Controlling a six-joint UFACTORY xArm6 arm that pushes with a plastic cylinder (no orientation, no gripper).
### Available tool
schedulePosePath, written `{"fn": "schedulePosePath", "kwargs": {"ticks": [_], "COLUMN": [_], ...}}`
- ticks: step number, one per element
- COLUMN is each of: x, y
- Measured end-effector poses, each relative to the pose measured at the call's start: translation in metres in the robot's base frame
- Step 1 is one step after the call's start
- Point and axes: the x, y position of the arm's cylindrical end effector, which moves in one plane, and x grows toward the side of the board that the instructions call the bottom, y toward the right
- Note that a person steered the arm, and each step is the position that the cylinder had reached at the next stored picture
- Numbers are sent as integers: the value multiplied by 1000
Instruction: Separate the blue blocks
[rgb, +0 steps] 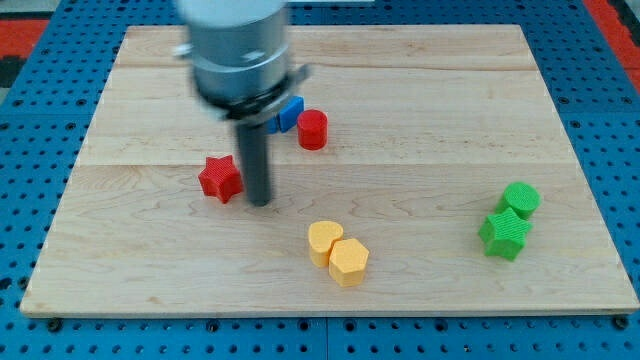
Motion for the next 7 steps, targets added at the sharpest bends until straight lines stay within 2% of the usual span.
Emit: {"fn": "schedulePosePath", "kwargs": {"ticks": [1,2,3,4,6,7], "x": [0,-31,-54,-80,-145,-186], "y": [-68,-35,30,15,65,46]}}
